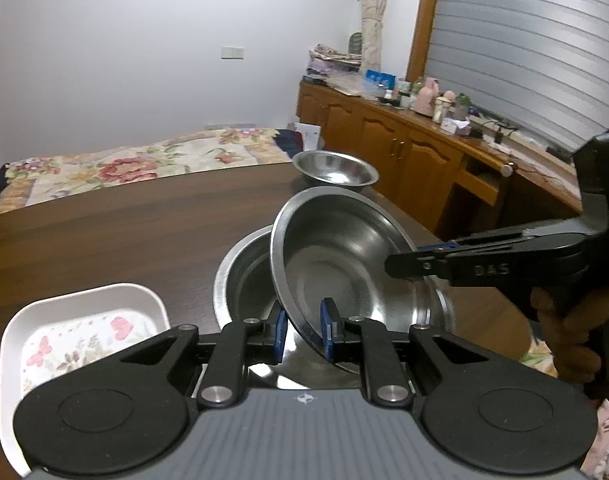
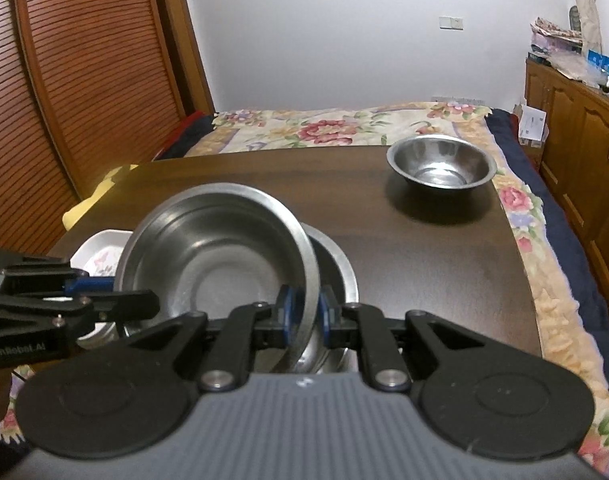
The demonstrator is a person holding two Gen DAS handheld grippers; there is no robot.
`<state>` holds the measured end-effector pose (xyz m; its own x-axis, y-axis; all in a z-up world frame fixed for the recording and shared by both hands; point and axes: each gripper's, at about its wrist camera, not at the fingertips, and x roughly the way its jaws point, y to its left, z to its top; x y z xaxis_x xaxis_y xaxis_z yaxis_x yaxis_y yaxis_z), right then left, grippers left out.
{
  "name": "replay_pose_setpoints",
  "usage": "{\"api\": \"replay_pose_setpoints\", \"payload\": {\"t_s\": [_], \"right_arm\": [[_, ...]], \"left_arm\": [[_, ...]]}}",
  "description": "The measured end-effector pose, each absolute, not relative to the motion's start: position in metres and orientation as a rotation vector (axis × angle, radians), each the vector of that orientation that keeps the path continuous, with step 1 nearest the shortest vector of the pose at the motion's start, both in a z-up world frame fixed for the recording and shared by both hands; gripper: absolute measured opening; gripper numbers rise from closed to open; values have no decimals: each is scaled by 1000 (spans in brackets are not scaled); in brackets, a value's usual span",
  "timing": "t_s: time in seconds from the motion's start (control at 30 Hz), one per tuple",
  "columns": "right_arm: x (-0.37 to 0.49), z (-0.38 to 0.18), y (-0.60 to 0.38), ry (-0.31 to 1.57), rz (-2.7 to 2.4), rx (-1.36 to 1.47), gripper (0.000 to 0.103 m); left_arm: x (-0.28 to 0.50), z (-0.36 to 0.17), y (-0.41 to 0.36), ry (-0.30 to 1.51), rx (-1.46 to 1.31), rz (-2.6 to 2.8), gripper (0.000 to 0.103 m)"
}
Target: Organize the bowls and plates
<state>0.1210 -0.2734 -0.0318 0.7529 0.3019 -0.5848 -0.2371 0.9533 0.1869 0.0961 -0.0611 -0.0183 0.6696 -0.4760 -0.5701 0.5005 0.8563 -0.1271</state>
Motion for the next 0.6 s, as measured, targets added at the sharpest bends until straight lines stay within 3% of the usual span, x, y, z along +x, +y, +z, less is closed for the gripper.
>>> {"api": "replay_pose_setpoints", "payload": {"t_s": [0.27, 0.6], "right_arm": [[115, -49, -275, 631, 287, 205, 15], [113, -50, -255, 572, 229, 31, 15]], "left_arm": [[95, -27, -63, 626, 79, -526, 19], [93, -40, -69, 590, 156, -491, 21]]}}
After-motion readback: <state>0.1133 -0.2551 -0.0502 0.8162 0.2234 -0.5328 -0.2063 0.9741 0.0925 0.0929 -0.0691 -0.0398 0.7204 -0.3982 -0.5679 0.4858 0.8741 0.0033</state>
